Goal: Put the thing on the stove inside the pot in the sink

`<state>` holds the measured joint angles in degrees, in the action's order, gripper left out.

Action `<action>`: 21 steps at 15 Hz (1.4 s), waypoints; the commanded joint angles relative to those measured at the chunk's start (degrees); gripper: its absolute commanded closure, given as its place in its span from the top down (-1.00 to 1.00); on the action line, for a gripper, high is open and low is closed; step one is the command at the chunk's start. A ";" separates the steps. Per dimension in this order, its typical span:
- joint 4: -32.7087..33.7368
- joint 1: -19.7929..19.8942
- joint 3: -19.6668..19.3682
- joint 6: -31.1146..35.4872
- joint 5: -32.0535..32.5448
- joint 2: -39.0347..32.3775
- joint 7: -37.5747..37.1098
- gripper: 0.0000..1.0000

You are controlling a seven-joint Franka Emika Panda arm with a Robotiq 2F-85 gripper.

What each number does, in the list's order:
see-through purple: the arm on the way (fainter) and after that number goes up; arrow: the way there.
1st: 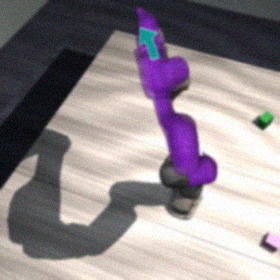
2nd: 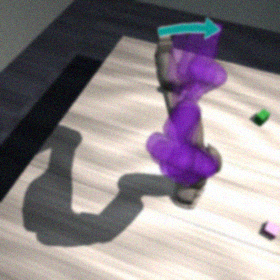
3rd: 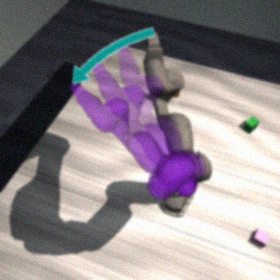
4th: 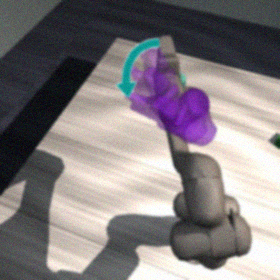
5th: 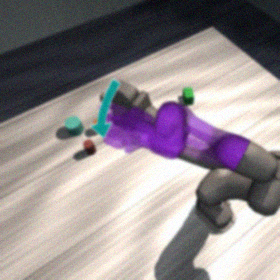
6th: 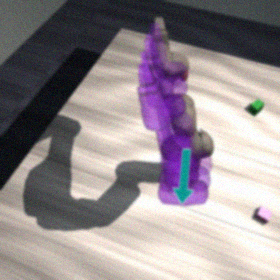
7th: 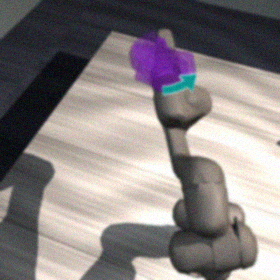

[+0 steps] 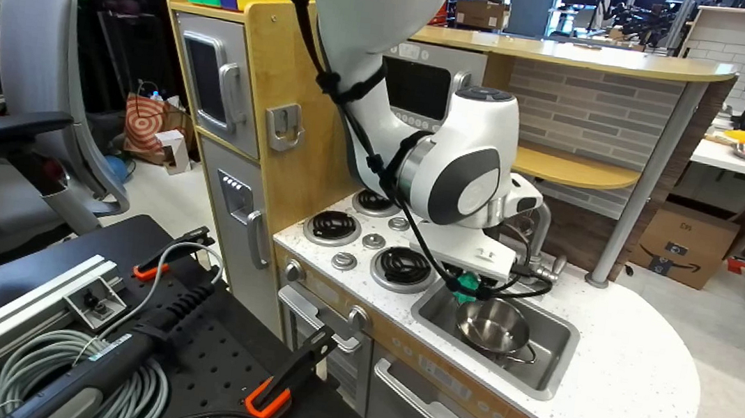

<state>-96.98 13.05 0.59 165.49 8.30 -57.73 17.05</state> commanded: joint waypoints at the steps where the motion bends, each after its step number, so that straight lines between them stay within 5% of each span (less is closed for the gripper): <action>1: 5.72 4.25 3.82 -4.33 -5.68 -3.88 -2.01 -0.80; 7: 16.54 4.39 1.56 -6.12 -13.17 -11.10 -10.90 -0.80; 18: 34.18 3.49 -0.34 -15.89 -14.64 -21.30 -19.77 -0.80; 19: 35.41 3.54 -0.20 -16.79 -14.71 -21.90 -19.81 -0.50; 20: 36.31 3.65 0.05 -17.65 -14.74 -22.32 -19.53 0.18; 21: 36.91 3.87 0.51 -18.45 -14.84 -22.48 -19.02 0.13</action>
<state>-66.57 17.02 0.71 150.73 -4.73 -76.79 -2.48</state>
